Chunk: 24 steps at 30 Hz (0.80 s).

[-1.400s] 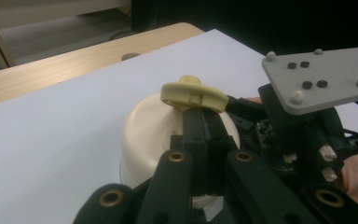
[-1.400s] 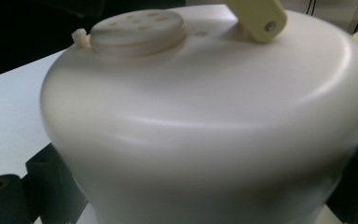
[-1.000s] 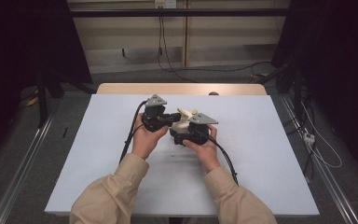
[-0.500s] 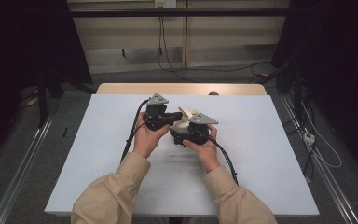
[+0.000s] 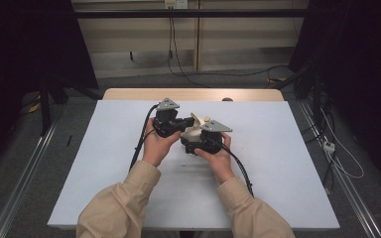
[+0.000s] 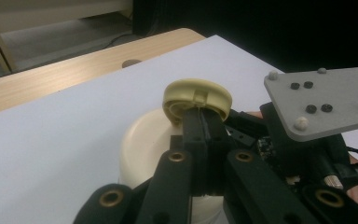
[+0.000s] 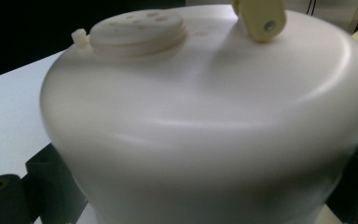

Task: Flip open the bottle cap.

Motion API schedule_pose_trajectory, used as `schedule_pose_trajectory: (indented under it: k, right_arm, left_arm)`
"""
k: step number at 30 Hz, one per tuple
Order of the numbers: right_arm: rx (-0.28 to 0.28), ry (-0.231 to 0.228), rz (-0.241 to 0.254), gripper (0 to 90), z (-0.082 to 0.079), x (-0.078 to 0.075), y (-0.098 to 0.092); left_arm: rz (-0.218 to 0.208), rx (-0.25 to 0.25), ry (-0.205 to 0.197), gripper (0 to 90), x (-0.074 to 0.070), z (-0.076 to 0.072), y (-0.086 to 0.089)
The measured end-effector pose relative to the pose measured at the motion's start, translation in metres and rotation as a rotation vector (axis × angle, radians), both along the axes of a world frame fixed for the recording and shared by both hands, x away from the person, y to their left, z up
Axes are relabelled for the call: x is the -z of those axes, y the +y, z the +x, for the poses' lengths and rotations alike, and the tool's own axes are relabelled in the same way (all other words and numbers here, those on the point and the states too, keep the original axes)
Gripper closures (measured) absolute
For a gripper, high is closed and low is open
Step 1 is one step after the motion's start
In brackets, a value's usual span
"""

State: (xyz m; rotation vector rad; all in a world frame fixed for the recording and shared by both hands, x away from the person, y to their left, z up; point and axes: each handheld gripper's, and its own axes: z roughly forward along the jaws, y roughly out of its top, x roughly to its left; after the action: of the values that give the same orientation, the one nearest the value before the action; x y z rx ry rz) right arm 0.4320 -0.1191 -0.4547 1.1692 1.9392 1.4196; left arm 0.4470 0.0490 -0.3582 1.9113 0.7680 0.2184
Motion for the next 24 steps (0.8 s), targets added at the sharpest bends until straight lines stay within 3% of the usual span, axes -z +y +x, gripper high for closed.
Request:
schedule_pose_trajectory:
  k: [24]
  right_arm:
    - [0.002,0.000,0.001,5.6,-0.0004,0.0000,0.0001]
  left_arm:
    - [0.006,-0.003,-0.005,90.0,-0.0056,0.0048,-0.0048]
